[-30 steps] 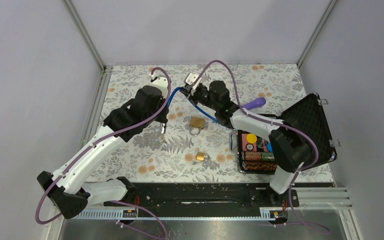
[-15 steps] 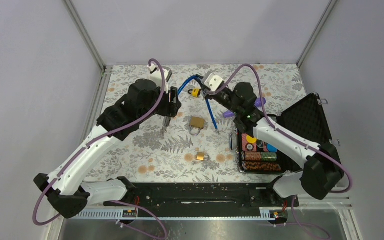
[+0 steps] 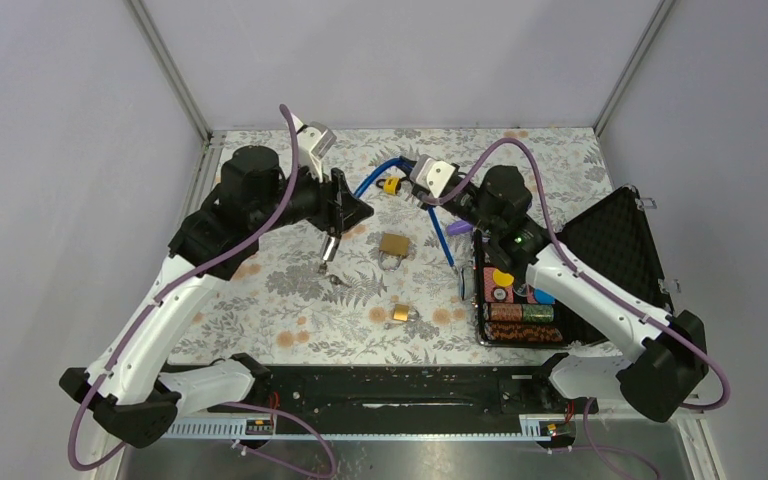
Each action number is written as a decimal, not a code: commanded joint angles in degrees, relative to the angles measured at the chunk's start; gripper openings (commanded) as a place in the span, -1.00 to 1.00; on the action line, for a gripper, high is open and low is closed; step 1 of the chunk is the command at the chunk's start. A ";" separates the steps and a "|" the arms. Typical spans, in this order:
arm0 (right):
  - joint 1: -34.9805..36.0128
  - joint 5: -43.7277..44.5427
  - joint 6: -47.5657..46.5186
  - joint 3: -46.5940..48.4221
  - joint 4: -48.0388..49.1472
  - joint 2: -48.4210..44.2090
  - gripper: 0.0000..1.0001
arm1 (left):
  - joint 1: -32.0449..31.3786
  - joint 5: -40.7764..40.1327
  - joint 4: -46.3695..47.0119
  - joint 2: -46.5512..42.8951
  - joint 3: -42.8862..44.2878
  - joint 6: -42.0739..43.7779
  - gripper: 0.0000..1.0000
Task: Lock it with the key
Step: Pick up the lock from the center of the board, then lock the lock.
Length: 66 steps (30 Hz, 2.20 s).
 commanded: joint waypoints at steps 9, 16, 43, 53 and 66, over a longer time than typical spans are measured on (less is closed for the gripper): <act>0.28 -3.01 -6.59 4.94 -5.04 -3.86 -1.00 | 4.71 14.37 3.21 -1.86 0.62 -5.81 0.46; 0.31 -2.36 -6.95 5.23 -5.60 -3.89 -1.00 | 6.05 18.42 4.65 -0.33 -1.00 -7.73 0.16; 0.35 -0.85 -3.39 10.46 -12.83 -1.11 -1.00 | 6.10 28.34 9.65 -2.26 -9.40 -4.09 0.09; 0.34 -0.05 -1.82 10.28 -12.26 -1.27 -1.00 | 6.05 29.20 12.16 -1.93 -9.78 -4.58 -1.00; 0.35 3.47 7.03 1.51 -6.29 -4.88 0.47 | 6.05 22.91 27.34 -3.66 -8.27 -7.16 -1.00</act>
